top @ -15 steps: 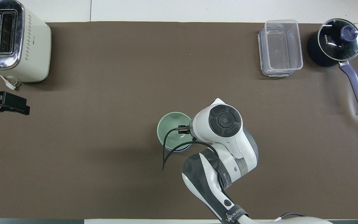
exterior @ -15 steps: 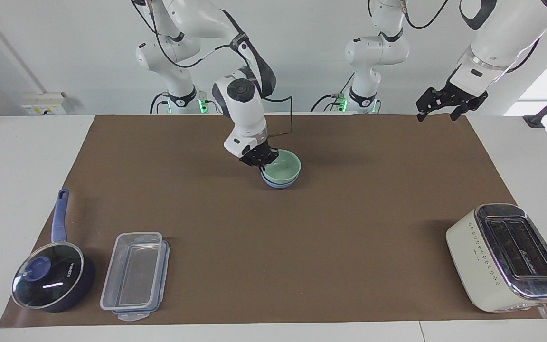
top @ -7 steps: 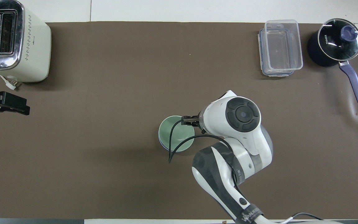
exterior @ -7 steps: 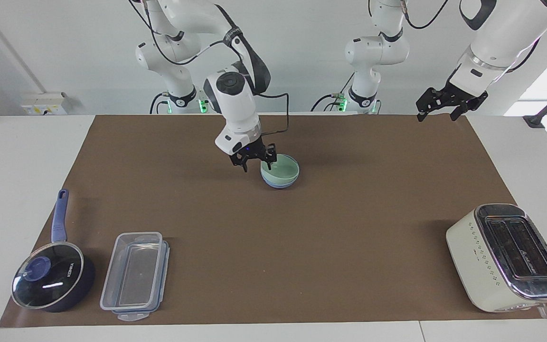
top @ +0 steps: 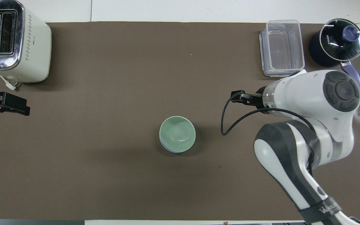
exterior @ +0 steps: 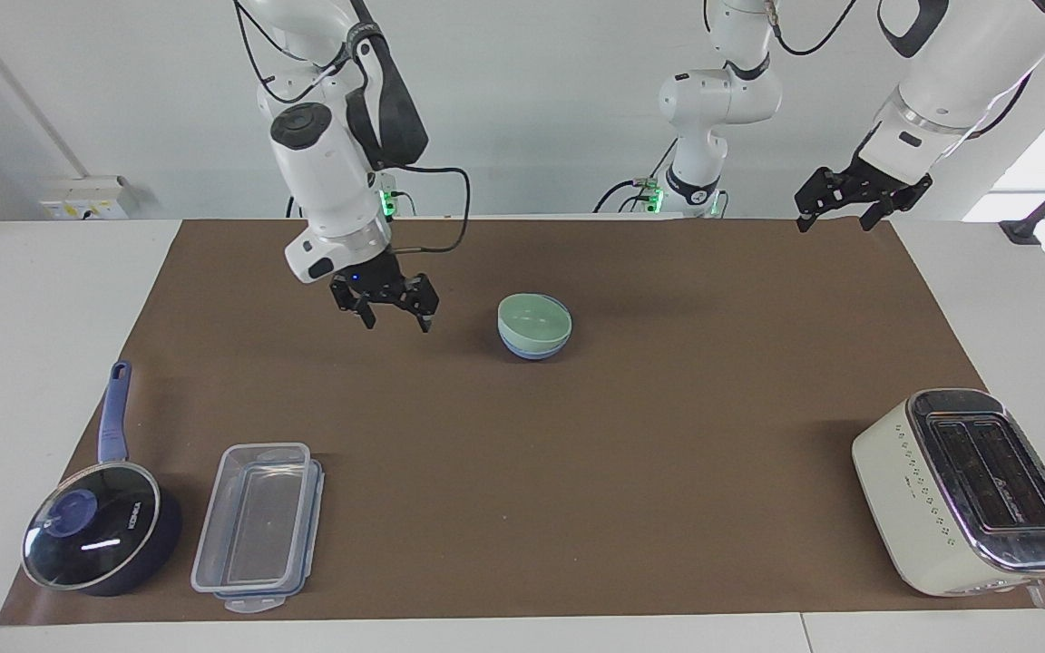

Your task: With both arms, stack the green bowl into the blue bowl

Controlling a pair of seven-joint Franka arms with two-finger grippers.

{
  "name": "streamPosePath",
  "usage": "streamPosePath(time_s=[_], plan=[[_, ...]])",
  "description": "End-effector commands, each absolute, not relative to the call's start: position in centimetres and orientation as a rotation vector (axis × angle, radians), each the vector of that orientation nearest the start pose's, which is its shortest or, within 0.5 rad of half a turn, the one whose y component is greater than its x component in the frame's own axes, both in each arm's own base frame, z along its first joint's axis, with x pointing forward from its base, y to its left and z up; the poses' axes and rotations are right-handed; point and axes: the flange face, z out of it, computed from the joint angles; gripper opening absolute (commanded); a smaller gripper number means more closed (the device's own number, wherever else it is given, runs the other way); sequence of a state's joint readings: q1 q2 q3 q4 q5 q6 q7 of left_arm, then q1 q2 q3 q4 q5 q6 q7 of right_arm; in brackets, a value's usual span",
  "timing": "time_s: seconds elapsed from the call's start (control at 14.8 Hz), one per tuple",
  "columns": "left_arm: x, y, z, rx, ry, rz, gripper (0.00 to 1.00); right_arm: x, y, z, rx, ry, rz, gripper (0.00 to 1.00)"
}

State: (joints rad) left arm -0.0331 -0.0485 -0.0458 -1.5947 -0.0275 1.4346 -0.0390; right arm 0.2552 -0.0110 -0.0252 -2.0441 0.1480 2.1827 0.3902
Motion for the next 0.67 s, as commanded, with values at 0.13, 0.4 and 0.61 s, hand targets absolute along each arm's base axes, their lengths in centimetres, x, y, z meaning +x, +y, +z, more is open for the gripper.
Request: streamPosePath(time_s=[0.13, 0.4, 0.61], plan=[[51.7, -4.2, 63.2, -3.166, 0.076, 0.190, 1.00, 54.7, 3.7, 47.5, -3.068, 0.253, -0.179, 1.00], [51.7, -4.2, 63.2, -3.166, 0.076, 0.190, 1.00, 53.4, 0.1, 49.4, -3.090, 0.273, -0.148, 1.00], [51.7, -4.2, 63.2, -3.166, 0.076, 0.190, 1.00, 53.9, -0.6, 53.5, -3.132, 0.258, -0.095, 1.00]])
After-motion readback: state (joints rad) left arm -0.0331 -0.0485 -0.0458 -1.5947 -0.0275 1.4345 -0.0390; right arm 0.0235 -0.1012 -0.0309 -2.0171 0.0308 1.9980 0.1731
